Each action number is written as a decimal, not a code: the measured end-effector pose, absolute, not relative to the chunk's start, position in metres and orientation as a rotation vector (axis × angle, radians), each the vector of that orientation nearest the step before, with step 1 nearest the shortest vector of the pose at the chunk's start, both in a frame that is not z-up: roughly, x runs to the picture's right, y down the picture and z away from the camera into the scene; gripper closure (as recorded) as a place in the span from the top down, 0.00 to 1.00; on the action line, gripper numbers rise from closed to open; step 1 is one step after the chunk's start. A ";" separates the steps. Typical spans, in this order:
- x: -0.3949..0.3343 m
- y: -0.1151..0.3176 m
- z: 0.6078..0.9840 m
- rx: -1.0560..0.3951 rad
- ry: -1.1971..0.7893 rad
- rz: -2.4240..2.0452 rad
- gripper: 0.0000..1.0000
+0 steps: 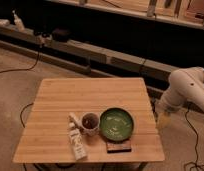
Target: Drag the ceramic bowl in a circle
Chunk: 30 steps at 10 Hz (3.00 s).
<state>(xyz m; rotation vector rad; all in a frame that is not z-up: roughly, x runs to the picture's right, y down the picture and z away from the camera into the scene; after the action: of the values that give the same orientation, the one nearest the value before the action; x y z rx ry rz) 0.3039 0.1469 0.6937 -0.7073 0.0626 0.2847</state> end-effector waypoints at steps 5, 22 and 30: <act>0.291 0.165 0.685 -0.770 -0.022 -0.176 0.80; 0.252 0.174 0.668 -0.720 -0.392 -0.871 0.80; 0.235 0.168 0.663 -0.606 -0.567 -1.286 0.80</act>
<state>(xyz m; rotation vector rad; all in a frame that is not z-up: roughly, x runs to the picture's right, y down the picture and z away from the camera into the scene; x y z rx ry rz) 0.2353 0.1678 0.6630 -0.6062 -0.5667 -1.2857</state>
